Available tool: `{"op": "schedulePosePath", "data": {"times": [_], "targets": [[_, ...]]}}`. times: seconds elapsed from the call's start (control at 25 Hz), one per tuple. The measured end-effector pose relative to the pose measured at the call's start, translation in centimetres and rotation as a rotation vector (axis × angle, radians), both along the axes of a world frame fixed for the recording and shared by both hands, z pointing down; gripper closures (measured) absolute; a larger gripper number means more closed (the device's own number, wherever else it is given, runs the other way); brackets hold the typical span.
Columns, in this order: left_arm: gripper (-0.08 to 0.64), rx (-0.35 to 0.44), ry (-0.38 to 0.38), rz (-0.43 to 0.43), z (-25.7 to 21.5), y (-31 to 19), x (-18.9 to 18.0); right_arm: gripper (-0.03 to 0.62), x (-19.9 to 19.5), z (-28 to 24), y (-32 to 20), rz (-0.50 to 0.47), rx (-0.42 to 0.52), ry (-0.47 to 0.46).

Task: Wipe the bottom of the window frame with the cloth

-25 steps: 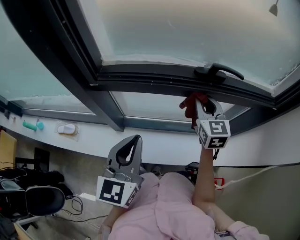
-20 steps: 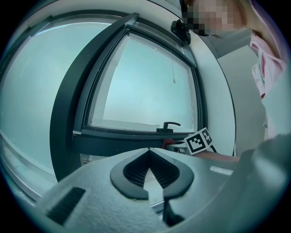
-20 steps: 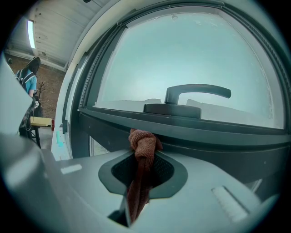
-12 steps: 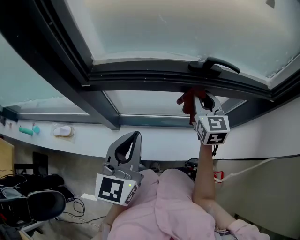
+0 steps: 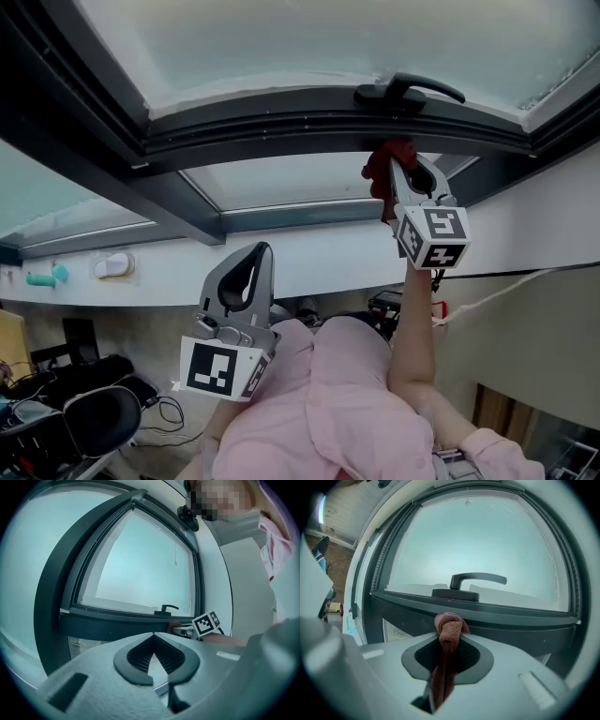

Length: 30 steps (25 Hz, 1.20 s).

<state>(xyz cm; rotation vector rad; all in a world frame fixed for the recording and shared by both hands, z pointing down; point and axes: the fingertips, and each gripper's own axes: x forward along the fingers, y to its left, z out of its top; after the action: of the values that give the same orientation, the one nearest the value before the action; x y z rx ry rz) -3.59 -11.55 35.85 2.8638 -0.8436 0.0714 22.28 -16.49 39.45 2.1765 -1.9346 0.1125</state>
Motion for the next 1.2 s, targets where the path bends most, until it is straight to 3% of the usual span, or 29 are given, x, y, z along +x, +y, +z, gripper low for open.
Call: {"op": "schedulePosePath", "data": {"times": [0.32,0.76,1.2], "targets": [[0.565,0.004,-0.006,0.064,-0.2,-1.2,-1.5,0.532,-0.5,-3.7,3.8,0.057,0.09,-0.053],[0.565,-0.022,-0.002,0.104,0.4,-2.6,-5.3,0.534,-2.1,-6.5,9.4,0.202,0.129,0.016],[0.565,-0.033,-0.004,0.077,1.1,-3.6,-8.0,0.532,-5.2,-6.6,8.2,0.18,0.138,0.031]]}}
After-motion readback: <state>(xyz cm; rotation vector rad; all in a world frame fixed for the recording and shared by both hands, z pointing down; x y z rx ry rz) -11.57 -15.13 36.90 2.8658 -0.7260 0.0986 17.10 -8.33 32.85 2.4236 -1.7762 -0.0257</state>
